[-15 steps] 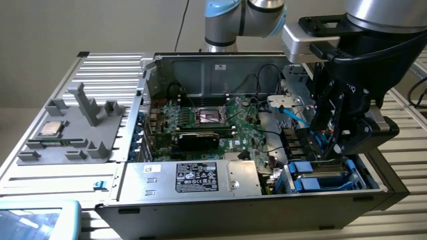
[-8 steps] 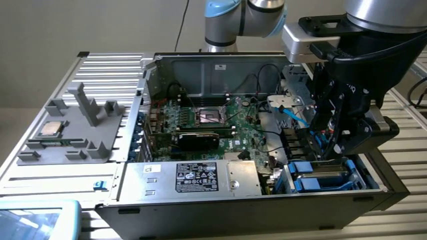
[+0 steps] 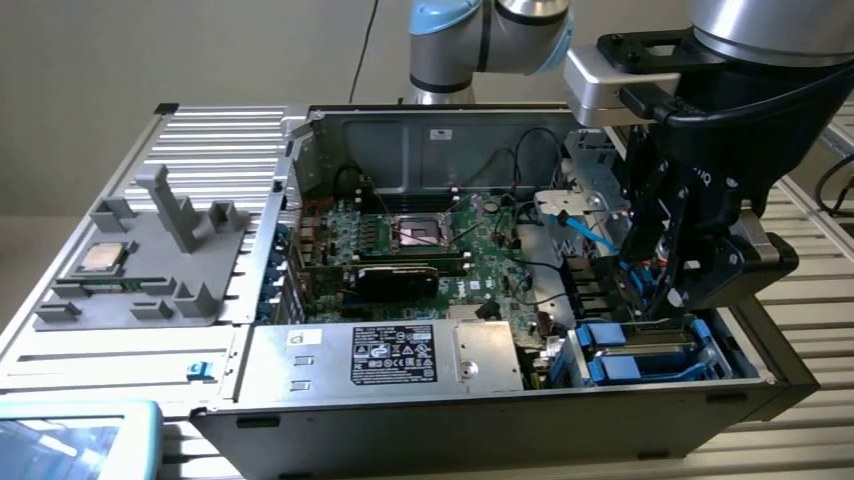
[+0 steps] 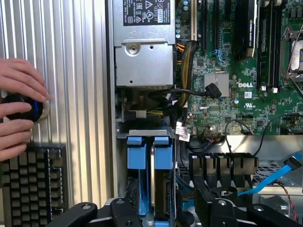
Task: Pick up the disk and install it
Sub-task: 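Insert the first disk wire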
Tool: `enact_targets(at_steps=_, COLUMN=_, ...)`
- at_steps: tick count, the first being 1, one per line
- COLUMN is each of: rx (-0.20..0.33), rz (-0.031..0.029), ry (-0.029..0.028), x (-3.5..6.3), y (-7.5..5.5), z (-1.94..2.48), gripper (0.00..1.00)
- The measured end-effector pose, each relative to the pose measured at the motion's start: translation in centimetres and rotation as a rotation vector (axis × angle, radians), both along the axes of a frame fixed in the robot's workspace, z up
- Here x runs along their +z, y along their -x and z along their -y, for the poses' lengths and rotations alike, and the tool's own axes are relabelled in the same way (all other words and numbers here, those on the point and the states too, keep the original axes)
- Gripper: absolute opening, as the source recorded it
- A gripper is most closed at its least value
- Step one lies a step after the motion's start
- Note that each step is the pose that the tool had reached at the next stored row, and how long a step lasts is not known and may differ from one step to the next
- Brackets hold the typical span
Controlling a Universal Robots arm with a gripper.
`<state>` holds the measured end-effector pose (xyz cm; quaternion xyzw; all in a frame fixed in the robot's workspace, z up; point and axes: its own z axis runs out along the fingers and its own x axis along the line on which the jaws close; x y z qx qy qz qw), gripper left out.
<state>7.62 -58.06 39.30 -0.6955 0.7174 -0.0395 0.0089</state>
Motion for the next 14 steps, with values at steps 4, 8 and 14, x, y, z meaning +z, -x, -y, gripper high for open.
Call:
enact_targets(at_steps=4, rx=0.000, rz=0.0001, ry=0.0000, x=-0.01, y=-0.4, z=-0.11, gripper=0.58)
enact_targets(at_steps=8, rx=-0.001, rz=0.0000, ry=0.0002, x=-0.03, y=-1.4, z=-0.43, gripper=0.58)
enact_targets(at_steps=14, rx=-0.010, rz=0.0000, ry=0.0001, x=-0.26, y=-1.9, z=-1.42, gripper=0.58)
